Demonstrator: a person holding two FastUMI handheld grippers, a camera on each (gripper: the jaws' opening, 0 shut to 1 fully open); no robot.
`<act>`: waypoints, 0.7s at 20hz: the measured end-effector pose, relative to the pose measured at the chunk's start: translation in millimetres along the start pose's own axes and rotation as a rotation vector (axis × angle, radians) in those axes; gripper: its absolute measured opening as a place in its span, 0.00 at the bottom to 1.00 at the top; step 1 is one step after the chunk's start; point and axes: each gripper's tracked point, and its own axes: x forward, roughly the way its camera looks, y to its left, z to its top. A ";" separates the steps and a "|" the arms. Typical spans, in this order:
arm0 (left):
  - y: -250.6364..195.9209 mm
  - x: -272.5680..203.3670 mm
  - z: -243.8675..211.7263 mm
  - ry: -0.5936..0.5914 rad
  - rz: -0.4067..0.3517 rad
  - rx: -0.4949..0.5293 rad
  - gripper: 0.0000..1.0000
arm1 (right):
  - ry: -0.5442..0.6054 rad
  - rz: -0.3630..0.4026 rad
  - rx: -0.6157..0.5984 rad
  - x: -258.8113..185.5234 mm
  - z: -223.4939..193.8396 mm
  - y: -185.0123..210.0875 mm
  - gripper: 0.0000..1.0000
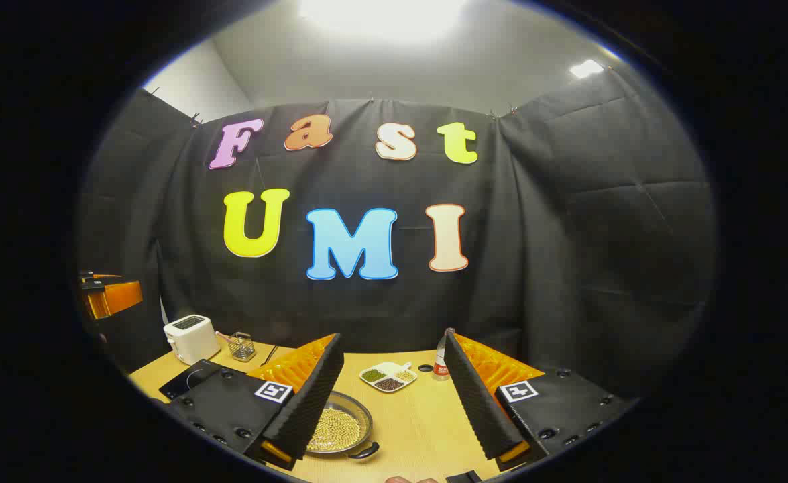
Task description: First push the handle of the pot to place it horizontally, then grasp the pot with both hands and set it on the induction cooktop.
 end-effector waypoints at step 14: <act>6.1 -6.8 -31.4 0.045 -0.029 -0.047 0.87 | 0.009 0.006 -0.015 -8.2 -12.5 20.9 0.94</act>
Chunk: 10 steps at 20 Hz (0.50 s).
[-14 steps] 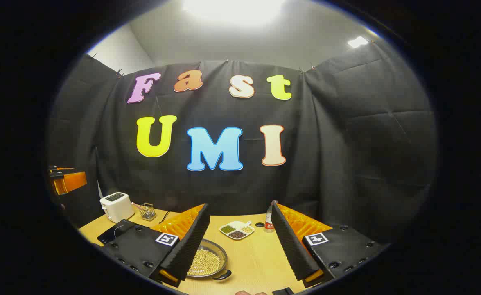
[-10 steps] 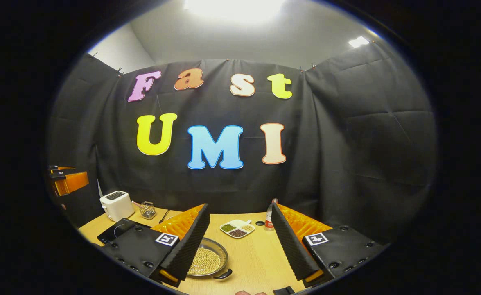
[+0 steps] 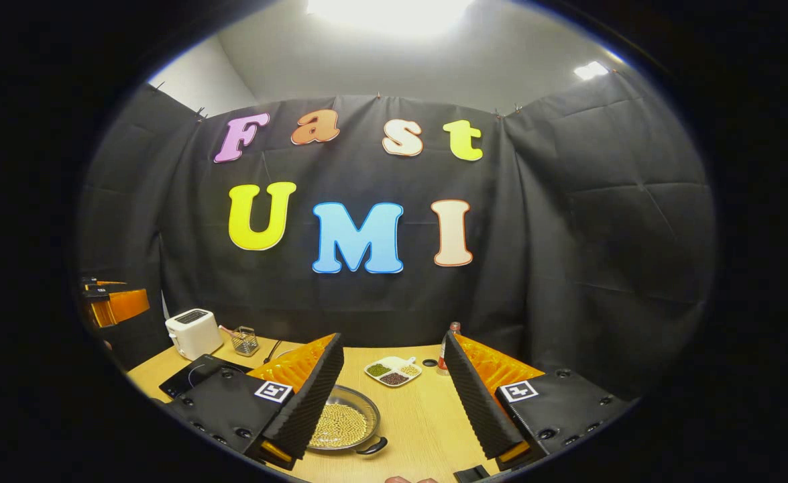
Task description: First push the handle of the pot to place it horizontally, then grasp the pot with both hands and set it on the induction cooktop.
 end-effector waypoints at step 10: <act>22.3 -8.1 -13.0 0.017 0.027 -0.005 0.90 | 0.035 0.029 0.005 -0.3 -12.5 19.0 0.94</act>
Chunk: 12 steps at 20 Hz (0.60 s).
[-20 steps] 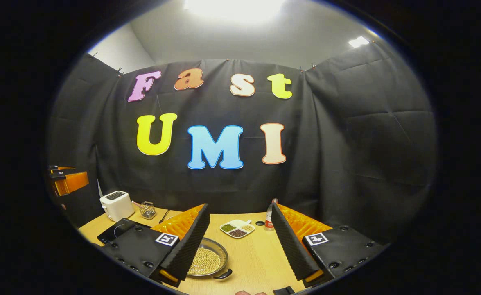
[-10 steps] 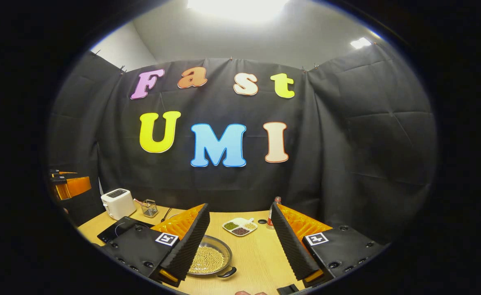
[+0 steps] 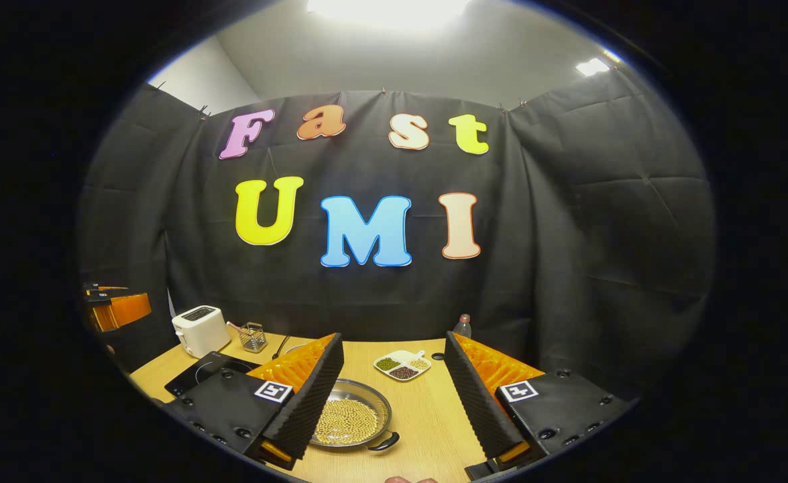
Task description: First push the handle of the pot to place it horizontally, then grasp the pot with both hands and set it on the induction cooktop.
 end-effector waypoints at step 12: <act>31.5 4.4 -26.0 0.050 0.043 0.004 0.88 | 0.143 0.133 -0.054 23.5 -21.4 42.6 0.94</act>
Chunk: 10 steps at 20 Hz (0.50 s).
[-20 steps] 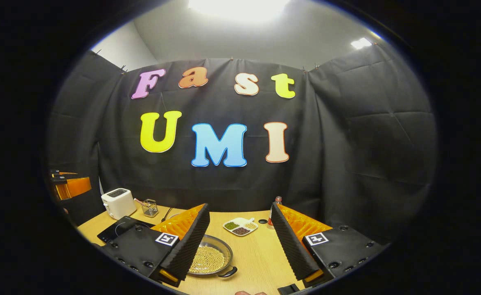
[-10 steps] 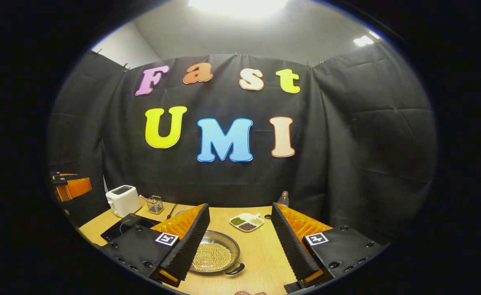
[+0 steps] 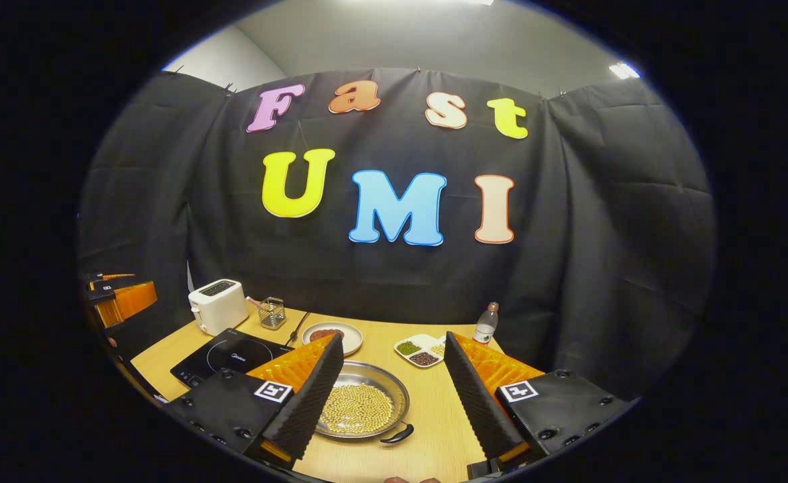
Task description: First push the handle of the pot to place it horizontally, then grasp the pot with both hands and set it on the induction cooktop.
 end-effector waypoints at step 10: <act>-25.1 8.9 -12.2 0.077 0.075 0.002 0.88 | 0.280 0.156 0.075 37.1 -75.0 10.4 0.64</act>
